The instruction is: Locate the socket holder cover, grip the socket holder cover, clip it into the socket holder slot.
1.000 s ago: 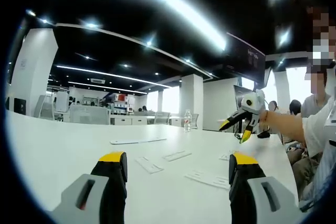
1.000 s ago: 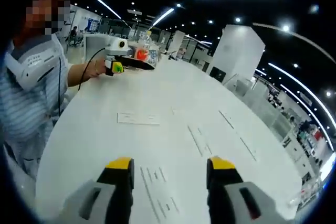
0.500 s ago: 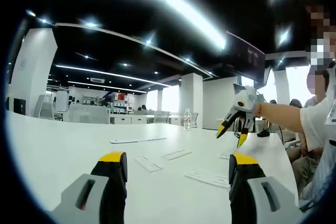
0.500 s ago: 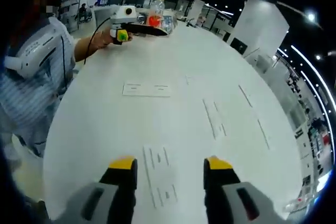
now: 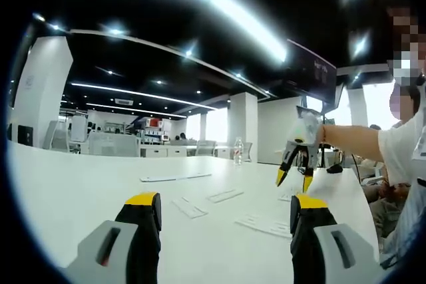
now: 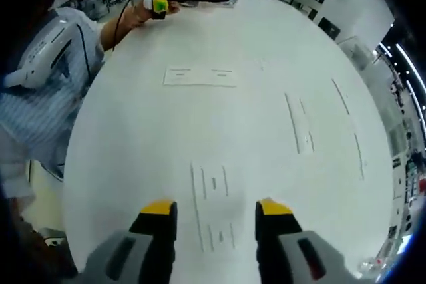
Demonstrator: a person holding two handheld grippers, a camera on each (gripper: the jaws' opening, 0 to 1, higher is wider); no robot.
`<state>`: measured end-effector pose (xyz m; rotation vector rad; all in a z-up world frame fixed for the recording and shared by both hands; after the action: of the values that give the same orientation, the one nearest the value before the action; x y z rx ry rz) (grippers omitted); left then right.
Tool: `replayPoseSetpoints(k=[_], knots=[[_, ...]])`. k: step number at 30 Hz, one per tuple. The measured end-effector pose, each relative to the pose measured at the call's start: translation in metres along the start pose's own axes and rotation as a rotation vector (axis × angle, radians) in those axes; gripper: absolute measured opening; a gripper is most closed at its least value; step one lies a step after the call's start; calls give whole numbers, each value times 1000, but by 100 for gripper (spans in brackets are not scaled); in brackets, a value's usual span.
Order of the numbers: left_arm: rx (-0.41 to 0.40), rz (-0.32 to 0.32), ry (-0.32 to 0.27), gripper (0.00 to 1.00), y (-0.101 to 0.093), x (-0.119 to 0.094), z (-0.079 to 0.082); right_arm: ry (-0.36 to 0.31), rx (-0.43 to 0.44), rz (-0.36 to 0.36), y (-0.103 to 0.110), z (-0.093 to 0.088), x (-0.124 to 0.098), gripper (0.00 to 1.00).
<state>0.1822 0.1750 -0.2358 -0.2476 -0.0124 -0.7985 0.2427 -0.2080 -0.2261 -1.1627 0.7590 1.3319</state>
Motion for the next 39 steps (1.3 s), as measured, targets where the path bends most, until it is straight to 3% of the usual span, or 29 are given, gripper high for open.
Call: replayPoseSetpoints(k=[16, 39], knots=[[7, -10, 21, 80, -3, -1, -2, 105, -36, 129, -3, 8, 6, 40], [23, -28, 50, 79, -7, 0, -4, 211, -69, 171, -6, 12, 13, 33]])
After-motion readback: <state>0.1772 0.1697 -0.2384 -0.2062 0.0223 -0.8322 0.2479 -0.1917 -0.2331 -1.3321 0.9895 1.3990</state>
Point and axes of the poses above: the point that each gripper's makers call its tool centre point, and the gripper's own axes: x roughly forward along the fingers, y roughly to its left, z roughly out of its top, the point moved 10 cm from there along -x, roughly backward along the fingers, and after that the axes turned 11 degrees about -x, right-handed, at the moved point
